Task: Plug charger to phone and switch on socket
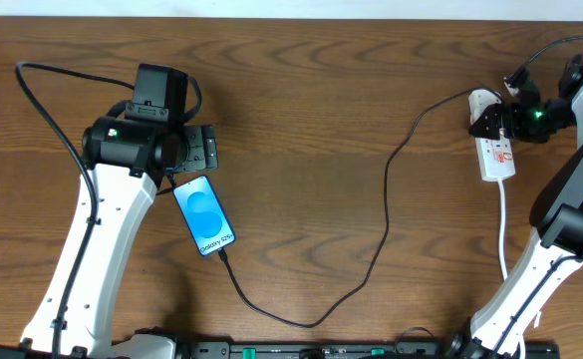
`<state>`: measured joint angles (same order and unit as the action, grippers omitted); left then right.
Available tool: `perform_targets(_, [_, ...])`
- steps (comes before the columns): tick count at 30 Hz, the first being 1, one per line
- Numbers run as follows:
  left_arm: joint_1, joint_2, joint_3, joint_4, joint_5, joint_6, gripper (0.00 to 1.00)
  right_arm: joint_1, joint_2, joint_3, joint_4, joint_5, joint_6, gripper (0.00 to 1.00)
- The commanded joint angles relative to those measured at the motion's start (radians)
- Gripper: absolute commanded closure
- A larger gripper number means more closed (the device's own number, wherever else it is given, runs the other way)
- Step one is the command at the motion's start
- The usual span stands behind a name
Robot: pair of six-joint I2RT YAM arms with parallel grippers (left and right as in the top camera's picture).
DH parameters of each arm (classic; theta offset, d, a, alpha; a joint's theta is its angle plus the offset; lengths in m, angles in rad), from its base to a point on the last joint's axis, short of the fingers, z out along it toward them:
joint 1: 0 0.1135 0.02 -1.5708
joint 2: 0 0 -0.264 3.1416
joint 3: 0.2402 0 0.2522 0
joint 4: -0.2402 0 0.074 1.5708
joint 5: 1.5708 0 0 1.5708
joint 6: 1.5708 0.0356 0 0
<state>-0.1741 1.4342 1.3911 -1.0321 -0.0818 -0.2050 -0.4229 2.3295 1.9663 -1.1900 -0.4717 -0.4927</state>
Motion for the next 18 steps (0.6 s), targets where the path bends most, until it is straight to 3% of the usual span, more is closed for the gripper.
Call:
perform_targets(1, [-0.002,-0.014,0.018,-0.003,-0.016,0.013,0.11,0.012,0.001,0.014,0.017,-0.017,-0.022,0.01])
perform_targets(18, [-0.002,-0.014,0.018,-0.003,-0.016,0.013,0.11,0.025,0.001,0.014,0.024,-0.066,0.006,0.01])
